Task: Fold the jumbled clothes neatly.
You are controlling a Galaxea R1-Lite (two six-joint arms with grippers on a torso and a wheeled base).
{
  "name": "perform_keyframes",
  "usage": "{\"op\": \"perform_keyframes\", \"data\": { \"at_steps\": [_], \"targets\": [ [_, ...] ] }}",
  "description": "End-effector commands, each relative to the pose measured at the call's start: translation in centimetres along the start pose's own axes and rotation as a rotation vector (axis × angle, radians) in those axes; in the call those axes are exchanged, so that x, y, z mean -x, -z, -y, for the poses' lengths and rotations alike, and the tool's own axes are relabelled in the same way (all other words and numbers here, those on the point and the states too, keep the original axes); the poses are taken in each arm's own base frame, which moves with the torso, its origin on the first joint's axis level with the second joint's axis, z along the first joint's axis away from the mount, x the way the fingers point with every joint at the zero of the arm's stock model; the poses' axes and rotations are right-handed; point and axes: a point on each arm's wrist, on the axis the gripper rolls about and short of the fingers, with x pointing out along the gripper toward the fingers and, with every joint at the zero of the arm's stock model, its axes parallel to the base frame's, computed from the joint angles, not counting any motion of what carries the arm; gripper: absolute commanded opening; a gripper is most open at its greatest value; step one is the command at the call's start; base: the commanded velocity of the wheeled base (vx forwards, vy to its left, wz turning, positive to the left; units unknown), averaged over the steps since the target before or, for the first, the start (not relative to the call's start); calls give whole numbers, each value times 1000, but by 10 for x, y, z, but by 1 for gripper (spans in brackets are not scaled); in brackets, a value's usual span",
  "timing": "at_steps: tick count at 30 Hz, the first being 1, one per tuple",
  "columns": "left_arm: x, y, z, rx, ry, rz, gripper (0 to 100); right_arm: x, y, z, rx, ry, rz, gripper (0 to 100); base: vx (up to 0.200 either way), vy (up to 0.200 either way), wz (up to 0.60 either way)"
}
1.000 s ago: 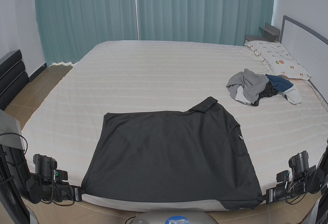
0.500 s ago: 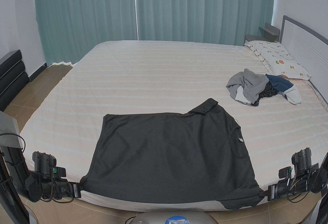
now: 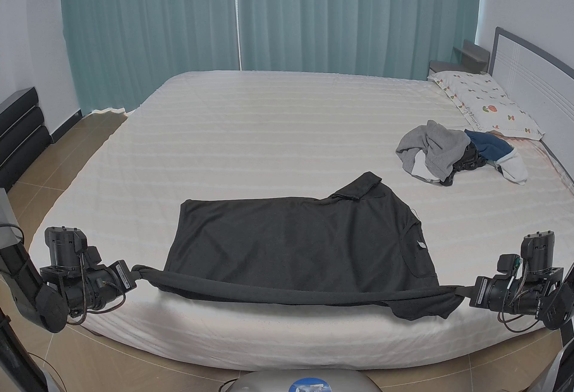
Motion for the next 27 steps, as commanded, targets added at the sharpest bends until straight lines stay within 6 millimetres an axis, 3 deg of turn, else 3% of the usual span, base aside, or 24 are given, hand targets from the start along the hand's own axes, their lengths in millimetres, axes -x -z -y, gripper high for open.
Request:
{"op": "perform_keyframes", "data": {
  "at_steps": [1,9,17,27],
  "targets": [
    [1,-3,7,-11,25,16,0,-1,-1,-1,0,-3,9,0,0,0,0],
    [-10,-3,11,4,38,-2,0,-6,-11,-3,10,-13,38,0,0,0,0],
    [-27,-10,11,57,33,0,0,-29,-31,-5,16,-24,68,0,0,0,0],
    [-48,-15,10,63,25,-6,0,-54,-36,0,9,-19,47,0,0,0,0]
  ]
}}
